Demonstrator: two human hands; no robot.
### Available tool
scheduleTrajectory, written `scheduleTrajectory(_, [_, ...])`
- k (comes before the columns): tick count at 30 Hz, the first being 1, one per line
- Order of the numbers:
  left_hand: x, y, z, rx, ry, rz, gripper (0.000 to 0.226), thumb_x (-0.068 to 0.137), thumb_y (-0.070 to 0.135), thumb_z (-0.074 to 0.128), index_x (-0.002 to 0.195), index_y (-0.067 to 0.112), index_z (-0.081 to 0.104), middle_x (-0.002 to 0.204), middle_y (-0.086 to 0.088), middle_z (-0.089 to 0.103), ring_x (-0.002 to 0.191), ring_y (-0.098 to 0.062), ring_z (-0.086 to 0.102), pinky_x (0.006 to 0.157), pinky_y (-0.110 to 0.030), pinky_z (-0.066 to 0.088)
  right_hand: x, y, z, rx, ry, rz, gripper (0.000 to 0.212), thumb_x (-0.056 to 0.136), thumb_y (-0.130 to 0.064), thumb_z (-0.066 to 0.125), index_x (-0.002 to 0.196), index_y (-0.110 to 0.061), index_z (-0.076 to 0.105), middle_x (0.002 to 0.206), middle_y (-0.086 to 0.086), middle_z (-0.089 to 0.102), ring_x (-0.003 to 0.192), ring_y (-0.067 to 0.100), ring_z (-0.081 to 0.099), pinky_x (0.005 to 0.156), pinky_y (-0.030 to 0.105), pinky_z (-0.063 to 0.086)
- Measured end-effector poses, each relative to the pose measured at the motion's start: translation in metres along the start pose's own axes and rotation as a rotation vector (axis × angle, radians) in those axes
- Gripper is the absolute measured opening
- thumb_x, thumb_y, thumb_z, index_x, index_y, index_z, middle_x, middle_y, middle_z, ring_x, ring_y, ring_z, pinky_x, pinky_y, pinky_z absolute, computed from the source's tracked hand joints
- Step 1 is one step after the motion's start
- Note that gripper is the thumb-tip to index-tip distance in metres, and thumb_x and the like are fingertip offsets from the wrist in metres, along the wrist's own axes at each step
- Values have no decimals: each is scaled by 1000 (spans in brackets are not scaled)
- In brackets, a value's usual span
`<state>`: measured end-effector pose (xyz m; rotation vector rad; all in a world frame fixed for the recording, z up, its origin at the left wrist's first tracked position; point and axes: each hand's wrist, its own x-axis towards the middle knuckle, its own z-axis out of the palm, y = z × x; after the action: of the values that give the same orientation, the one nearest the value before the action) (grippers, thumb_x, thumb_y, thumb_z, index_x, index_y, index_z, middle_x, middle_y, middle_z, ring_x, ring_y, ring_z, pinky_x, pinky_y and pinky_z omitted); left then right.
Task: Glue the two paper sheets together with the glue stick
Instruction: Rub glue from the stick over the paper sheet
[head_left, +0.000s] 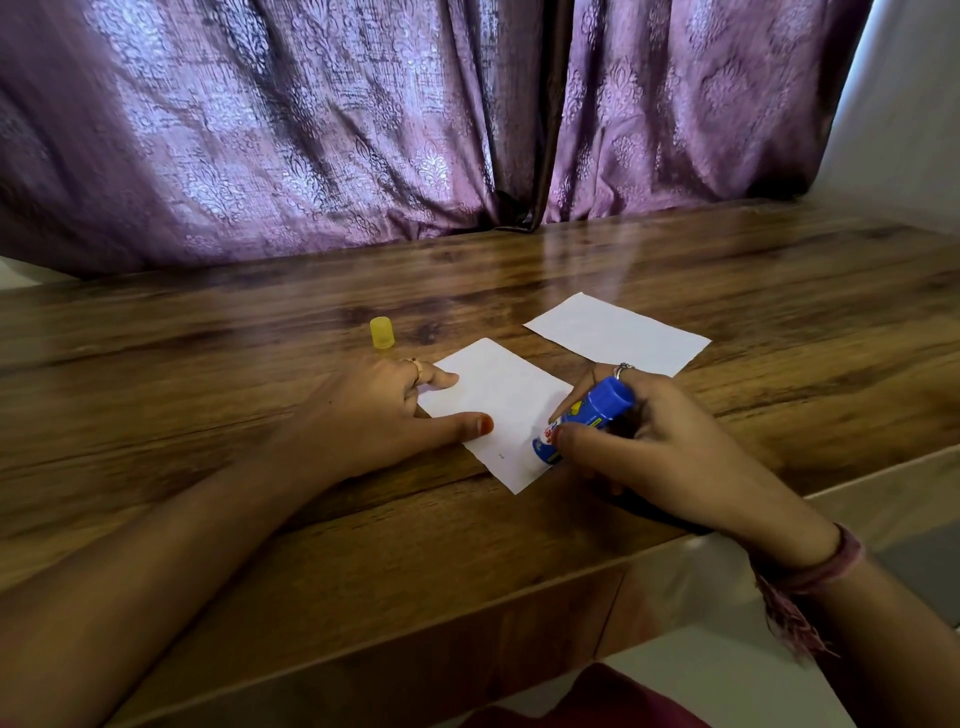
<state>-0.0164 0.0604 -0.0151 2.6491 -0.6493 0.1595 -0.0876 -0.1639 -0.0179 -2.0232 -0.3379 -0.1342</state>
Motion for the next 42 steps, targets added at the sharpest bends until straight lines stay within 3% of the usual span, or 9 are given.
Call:
scheduleTrajectory(9, [1,1,0,17,-14,-12,84,60,76,44,127,27,57,90,22,41,47,9,45,47,-15,24,0,0,2,-31,-12,30,42,62,-50,65,80,-13,57,67,16,61,50,12,52,48,29,42])
scheduleTrajectory(14, [1,1,0,32,1,-2,84,60,77,43,127,28,57,91,22,41,48,11,44,47,-15,23,2,4,1,21,-27,43,28,71,-41,70,79,-17,58,67,18,62,48,12,52,47,27,42])
scheduleTrajectory(21, [0,0,0,25,13,5,86,59,77,43,127,27,57,92,23,40,50,6,43,48,-14,24,1,5,3,24,-28,37,39,66,-45,66,83,-11,57,68,20,61,49,14,51,47,30,41])
scheduleTrajectory(29, [1,-2,2,-44,8,13,88,58,76,47,127,22,58,91,19,41,66,1,52,52,-16,29,0,4,3,22,-50,28,44,62,-49,65,83,-11,57,70,23,60,51,16,50,50,32,40])
scheduleTrajectory(33, [1,-4,2,-11,33,27,84,61,76,48,125,22,61,91,20,41,80,11,51,49,-10,25,2,4,1,281,18,34,13,73,-23,67,62,-18,61,51,11,55,42,17,44,43,21,34])
scheduleTrajectory(35, [1,-4,3,21,56,27,84,61,77,47,123,23,62,91,20,46,69,14,51,46,-10,23,3,5,-2,400,118,41,29,81,-12,66,54,-20,60,46,4,52,38,13,39,40,18,33])
scheduleTrajectory(37, [0,-3,5,75,70,2,89,60,80,43,124,22,61,99,8,62,58,0,48,49,-13,26,2,4,-3,455,198,45,37,86,-10,61,51,-22,60,46,2,49,38,11,37,39,19,32])
scheduleTrajectory(40, [-1,1,9,196,96,-71,90,63,84,41,121,20,62,116,3,66,76,-4,45,61,-23,35,1,2,-4,489,248,54,38,87,-12,59,50,-21,59,45,-1,47,38,10,36,40,20,30])
scheduleTrajectory(42, [-3,5,8,284,112,-146,85,65,86,40,114,21,64,106,3,67,78,-6,48,63,-27,39,1,3,-7,547,254,77,34,87,-11,57,53,-19,56,47,-1,47,38,8,35,42,20,29])
